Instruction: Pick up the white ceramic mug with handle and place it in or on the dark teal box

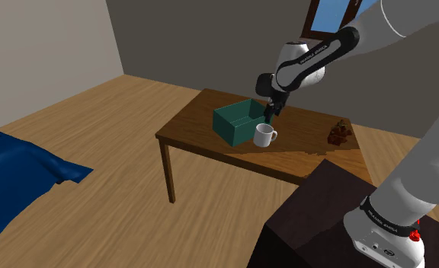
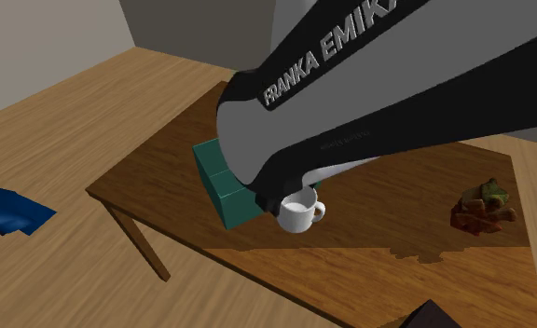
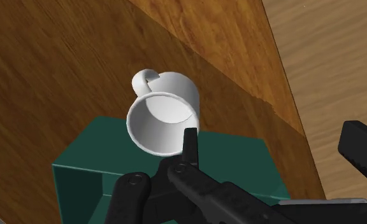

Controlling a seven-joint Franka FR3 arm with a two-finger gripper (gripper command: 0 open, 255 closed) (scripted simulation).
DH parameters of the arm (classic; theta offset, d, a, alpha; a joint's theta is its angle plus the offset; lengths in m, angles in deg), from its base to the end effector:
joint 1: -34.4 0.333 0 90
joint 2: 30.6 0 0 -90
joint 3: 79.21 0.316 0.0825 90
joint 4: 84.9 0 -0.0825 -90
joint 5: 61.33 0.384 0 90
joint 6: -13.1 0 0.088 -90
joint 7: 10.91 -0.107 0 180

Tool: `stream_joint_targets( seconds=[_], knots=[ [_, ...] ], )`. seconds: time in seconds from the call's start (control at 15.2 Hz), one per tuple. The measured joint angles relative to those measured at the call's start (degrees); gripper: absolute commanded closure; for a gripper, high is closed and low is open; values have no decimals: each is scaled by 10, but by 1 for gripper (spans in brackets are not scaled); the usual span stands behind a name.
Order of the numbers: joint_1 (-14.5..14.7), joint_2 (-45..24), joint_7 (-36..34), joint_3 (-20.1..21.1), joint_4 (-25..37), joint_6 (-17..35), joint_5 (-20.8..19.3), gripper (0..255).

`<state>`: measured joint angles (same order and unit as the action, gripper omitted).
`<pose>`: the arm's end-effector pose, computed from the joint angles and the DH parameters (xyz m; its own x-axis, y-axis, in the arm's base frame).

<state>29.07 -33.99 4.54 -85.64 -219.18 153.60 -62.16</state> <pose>0.5030 -0.1048 0.3129 0.9961 0.0762 0.0435 0.0750 -0.9968 0.0290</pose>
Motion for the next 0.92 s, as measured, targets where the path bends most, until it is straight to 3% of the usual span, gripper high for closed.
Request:
stream_joint_targets(
  seconds=[0.66,0.92],
  knots=[
    [-35,-228,51,9,136,77,56,0],
    [-44,-276,59,14,166,93,64,0]
  ],
)
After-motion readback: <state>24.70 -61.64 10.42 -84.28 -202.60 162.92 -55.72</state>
